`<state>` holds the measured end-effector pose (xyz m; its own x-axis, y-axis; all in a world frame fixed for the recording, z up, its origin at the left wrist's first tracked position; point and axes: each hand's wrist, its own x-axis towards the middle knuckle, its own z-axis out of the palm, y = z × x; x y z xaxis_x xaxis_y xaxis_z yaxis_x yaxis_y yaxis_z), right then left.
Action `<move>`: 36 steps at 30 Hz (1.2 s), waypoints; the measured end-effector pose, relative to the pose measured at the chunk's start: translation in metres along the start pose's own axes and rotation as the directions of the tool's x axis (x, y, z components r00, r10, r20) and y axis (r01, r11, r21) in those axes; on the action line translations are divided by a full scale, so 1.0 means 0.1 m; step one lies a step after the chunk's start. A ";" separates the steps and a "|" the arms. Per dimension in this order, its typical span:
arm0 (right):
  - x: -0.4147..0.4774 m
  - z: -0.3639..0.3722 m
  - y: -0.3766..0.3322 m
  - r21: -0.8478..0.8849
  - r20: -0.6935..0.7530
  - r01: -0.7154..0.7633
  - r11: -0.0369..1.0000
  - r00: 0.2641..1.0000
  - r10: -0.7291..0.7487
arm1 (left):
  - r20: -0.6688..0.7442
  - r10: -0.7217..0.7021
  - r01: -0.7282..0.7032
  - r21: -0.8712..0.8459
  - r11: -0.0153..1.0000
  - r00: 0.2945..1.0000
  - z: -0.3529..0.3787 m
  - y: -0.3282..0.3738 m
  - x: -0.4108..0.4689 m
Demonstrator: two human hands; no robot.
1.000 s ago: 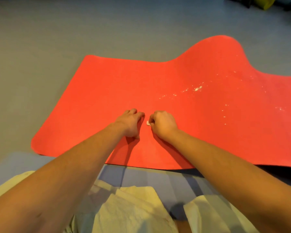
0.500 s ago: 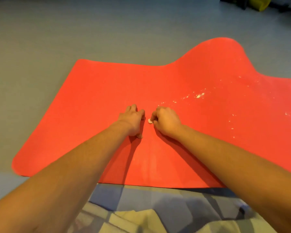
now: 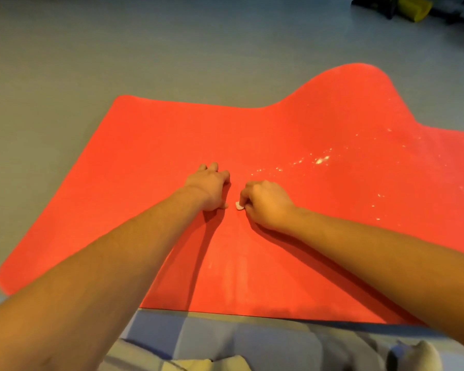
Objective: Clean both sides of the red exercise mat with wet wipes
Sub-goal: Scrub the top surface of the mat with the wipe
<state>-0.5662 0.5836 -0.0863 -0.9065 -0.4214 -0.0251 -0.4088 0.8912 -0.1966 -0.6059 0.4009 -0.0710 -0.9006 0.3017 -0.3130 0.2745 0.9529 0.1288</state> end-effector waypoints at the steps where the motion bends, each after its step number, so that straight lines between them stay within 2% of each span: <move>1: 0.09 -0.01 0.03 0.021 -0.018 -0.031 0.999 0.999 0.031 | -0.014 -0.007 0.006 -0.007 1.000 1.000 0.03 0.02 0.01; 8: 0.81 -0.08 0.35 0.042 -0.151 -0.263 0.964 0.952 0.266 | -0.041 -0.008 0.006 -0.041 0.999 0.999 0.14 0.04 0.07; 12: 0.83 -0.08 0.36 0.031 -0.149 -0.257 0.966 0.954 0.259 | -0.002 -0.005 0.005 -0.027 1.000 1.000 0.12 -0.03 0.07; 15: 0.63 -0.04 0.34 -0.008 -0.095 -0.164 0.986 0.982 0.163 | 0.027 -0.036 0.038 -0.068 0.997 0.999 0.03 -0.02 0.17; 19: 0.50 0.05 0.36 -0.050 -0.088 -0.068 0.996 0.994 0.063 | -0.156 -0.036 -0.001 -0.230 0.973 0.987 0.10 -0.02 0.33; 22: 0.69 0.07 0.42 -0.030 -0.154 -0.116 0.993 0.982 0.110 | -0.294 0.025 -0.089 -0.204 0.975 0.955 0.25 -0.02 0.47; 24: 0.90 0.06 0.49 -0.032 -0.193 -0.146 0.989 0.972 0.137 | -0.337 0.037 -0.105 -0.185 0.977 0.941 0.30 -0.02 0.57; 30: 1.69 -0.07 0.82 -0.090 -0.242 -0.203 0.975 0.954 0.176 | -0.503 -0.018 -0.036 -0.098 0.995 0.864 0.49 0.06 0.67; 36: 2.50 -0.14 1.24 -0.121 -0.286 -0.244 0.962 0.937 0.202 | -0.520 -0.026 -0.023 -0.087 0.996 0.854 0.55 0.07 0.75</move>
<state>-0.8446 0.5915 -0.1030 -0.9618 -0.1668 0.2170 -0.1847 0.9807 -0.0645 -0.6531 0.4322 -0.1451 -0.9513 0.2170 0.2190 0.2644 0.9396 0.2173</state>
